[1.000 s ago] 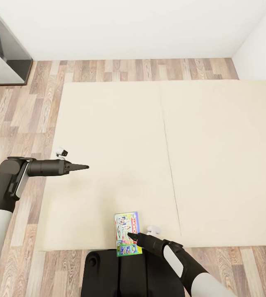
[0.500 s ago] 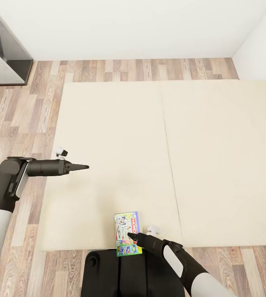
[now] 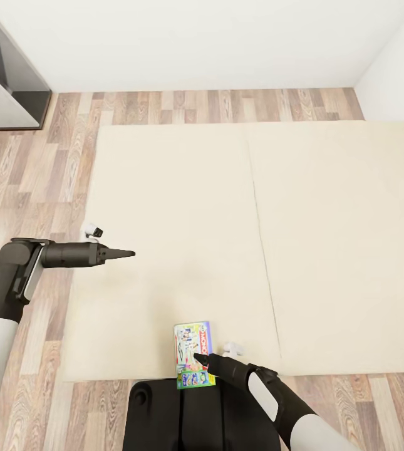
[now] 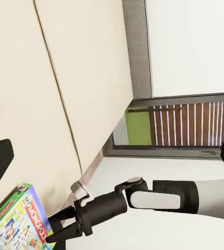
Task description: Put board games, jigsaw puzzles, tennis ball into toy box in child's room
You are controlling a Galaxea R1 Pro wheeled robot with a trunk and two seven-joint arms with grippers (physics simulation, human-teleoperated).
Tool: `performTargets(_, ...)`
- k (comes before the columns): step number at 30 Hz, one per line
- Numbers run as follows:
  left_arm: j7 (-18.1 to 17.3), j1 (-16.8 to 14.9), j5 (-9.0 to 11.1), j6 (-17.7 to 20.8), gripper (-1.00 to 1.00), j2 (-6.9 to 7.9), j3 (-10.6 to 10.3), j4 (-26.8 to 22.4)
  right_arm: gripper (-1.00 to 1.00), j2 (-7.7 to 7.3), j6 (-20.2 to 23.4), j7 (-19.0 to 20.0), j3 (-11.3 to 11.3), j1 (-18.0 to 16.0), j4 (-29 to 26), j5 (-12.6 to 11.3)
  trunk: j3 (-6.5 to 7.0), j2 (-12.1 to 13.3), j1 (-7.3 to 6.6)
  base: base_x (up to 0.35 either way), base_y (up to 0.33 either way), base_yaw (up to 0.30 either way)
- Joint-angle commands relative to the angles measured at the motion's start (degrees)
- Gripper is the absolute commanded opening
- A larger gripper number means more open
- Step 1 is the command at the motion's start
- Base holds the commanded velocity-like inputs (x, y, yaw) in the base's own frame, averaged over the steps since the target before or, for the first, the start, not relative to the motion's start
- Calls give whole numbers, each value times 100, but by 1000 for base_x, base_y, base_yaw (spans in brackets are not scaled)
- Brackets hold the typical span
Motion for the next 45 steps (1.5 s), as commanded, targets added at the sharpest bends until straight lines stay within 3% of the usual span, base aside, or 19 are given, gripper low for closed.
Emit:
performTargets(1, -21, -1, 1, 61, 100, 3, -2, -1, 100, -1, 28, -2, 13, -2, -3, -45, -6, -8, 3, 0, 61, 0)
performTargets(45, -21, -1, 1, 61, 100, 3, -4, -1, 100, -1, 28, -2, 20, 0, -3, -45, -6, -8, 3, 0, 71, 0)
